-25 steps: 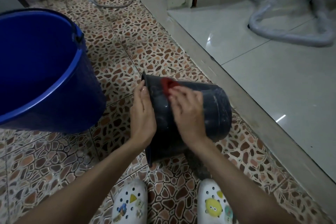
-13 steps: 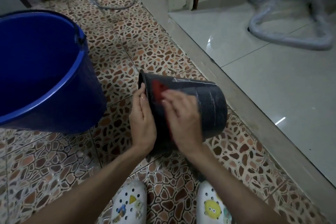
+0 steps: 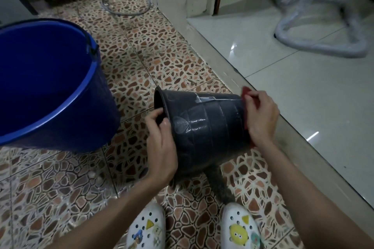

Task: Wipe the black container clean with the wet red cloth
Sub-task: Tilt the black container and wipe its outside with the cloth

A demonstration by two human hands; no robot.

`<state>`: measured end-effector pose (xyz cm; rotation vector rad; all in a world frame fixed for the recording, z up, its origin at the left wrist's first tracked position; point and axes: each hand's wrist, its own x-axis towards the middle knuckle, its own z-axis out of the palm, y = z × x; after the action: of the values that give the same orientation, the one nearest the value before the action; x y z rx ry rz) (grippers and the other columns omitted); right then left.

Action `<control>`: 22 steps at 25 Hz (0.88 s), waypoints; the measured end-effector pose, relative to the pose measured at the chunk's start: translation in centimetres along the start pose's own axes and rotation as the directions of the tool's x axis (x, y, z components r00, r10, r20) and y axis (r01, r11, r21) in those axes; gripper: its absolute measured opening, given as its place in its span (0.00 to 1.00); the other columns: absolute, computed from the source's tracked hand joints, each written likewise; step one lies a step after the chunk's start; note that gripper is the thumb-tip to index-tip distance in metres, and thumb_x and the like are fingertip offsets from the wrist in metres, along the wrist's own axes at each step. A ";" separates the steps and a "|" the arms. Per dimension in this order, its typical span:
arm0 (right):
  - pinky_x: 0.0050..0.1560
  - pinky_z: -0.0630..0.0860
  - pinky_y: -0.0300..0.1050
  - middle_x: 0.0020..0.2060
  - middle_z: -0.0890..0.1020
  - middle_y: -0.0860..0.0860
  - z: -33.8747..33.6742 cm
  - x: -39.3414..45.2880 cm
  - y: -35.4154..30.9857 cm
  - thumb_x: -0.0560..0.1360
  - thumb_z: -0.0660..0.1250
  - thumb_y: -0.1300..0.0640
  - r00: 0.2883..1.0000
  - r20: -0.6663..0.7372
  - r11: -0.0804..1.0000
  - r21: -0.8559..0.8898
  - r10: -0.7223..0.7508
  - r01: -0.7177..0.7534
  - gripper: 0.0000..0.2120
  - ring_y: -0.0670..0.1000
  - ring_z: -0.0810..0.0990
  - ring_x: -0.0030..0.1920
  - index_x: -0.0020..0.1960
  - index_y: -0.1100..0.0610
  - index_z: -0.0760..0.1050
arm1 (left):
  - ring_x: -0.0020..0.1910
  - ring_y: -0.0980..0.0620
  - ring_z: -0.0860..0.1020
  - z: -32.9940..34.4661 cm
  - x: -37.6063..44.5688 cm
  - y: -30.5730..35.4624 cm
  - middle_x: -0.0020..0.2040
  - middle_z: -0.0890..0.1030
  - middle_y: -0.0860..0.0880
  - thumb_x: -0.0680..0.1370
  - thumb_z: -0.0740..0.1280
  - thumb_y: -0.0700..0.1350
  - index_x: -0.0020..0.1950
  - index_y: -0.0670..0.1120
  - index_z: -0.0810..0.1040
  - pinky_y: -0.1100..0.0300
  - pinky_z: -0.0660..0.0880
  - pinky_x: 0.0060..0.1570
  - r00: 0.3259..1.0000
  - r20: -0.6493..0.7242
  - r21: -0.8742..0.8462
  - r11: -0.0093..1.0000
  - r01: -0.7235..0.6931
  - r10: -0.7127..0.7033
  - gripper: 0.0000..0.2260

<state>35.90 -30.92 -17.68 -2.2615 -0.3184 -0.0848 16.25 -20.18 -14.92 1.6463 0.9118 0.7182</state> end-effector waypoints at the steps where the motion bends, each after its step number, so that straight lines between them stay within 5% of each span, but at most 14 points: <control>1: 0.57 0.68 0.41 0.55 0.81 0.50 0.5 -2.1 -2.2 0.79 0.63 0.53 0.991 -0.001 0.989 0.063 -0.135 0.135 0.10 0.51 0.76 0.57 0.58 0.53 0.78 | 0.49 0.62 0.77 0.4 1.3 0.2 0.50 0.78 0.62 0.84 0.48 0.51 0.70 0.52 0.63 0.65 0.72 0.47 0.998 -0.028 0.009 0.998 0.062 -0.062 0.16; 3: 0.59 0.66 0.34 0.58 0.80 0.46 2.5 -7.5 -5.4 0.78 0.64 0.53 0.909 0.068 0.909 0.109 -0.411 0.403 0.12 0.47 0.73 0.58 0.60 0.52 0.78 | 0.61 0.57 0.73 1.1 3.3 0.6 0.61 0.76 0.56 0.83 0.45 0.58 0.72 0.52 0.65 0.59 0.67 0.63 0.985 -0.014 0.011 0.985 0.173 -0.173 0.22; 6: 0.55 0.65 0.37 0.60 0.80 0.46 4.7 -10.2 -4.8 0.79 0.62 0.52 0.831 0.096 0.836 0.037 -0.549 0.548 0.14 0.48 0.71 0.55 0.62 0.53 0.78 | 0.60 0.54 0.75 1.6 3.4 -0.4 0.57 0.78 0.53 0.82 0.47 0.59 0.64 0.51 0.72 0.54 0.69 0.64 0.986 0.017 -0.065 0.984 0.166 -0.165 0.21; 10: 0.55 0.62 0.41 0.60 0.79 0.48 3.2 -1.6 1.4 0.80 0.58 0.50 0.982 0.038 0.970 -0.153 -0.187 0.190 0.16 0.52 0.70 0.58 0.63 0.51 0.77 | 0.53 0.58 0.77 1.7 2.3 -0.9 0.53 0.79 0.54 0.83 0.47 0.54 0.63 0.48 0.72 0.60 0.74 0.54 0.996 0.001 -0.048 0.995 0.090 -0.090 0.19; 13: 0.55 0.62 0.40 0.58 0.80 0.53 1.5 0.9 1.2 0.80 0.60 0.55 1.000 0.014 0.995 -0.102 -0.008 0.009 0.14 0.56 0.71 0.59 0.61 0.56 0.78 | 0.51 0.66 0.77 2.0 1.3 -0.9 0.51 0.78 0.59 0.84 0.47 0.50 0.65 0.47 0.70 0.70 0.72 0.49 1.000 0.002 -0.026 1.000 0.015 -0.015 0.17; 16: 0.55 0.63 0.30 0.57 0.78 0.46 2.5 -5.2 -5.1 0.79 0.61 0.54 0.969 0.071 0.965 0.131 -0.237 0.227 0.13 0.47 0.70 0.59 0.61 0.53 0.77 | 0.53 0.68 0.76 1.7 0.4 -1.8 0.55 0.77 0.62 0.84 0.47 0.50 0.73 0.49 0.63 0.75 0.72 0.48 0.999 0.047 -0.011 1.000 -0.016 0.017 0.19; 19: 0.60 0.67 0.34 0.58 0.78 0.49 4.9 -11.6 -6.9 0.79 0.62 0.56 0.821 0.180 0.839 0.182 -0.541 0.513 0.14 0.49 0.69 0.57 0.63 0.54 0.77 | 0.51 0.78 0.73 1.2 0.1 -2.7 0.57 0.70 0.76 0.84 0.47 0.50 0.79 0.51 0.51 0.78 0.70 0.48 0.996 0.075 0.030 0.998 -0.058 0.056 0.22; 20: 0.60 0.68 0.38 0.59 0.77 0.49 5.3 -10.7 -6.0 0.79 0.61 0.56 0.813 0.166 0.829 0.148 -0.558 0.539 0.14 0.50 0.69 0.57 0.63 0.54 0.77 | 0.47 0.80 0.72 1.0 0.1 -2.8 0.51 0.68 0.82 0.84 0.47 0.48 0.79 0.52 0.49 0.78 0.70 0.46 0.994 0.100 0.048 0.997 -0.059 0.054 0.22; 22: 0.60 0.69 0.45 0.58 0.76 0.49 5.2 -6.6 -3.4 0.80 0.59 0.54 0.904 0.105 0.910 0.060 -0.415 0.411 0.15 0.51 0.68 0.58 0.63 0.54 0.76 | 0.40 0.79 0.72 0.9 -0.3 -2.7 0.40 0.69 0.85 0.84 0.47 0.46 0.79 0.54 0.46 0.75 0.70 0.40 0.988 0.150 0.063 0.997 -0.041 0.031 0.22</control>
<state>28.45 -26.21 -19.67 -2.1324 -0.8548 -0.1673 16.34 -20.51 -17.75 1.7538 0.8084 0.5856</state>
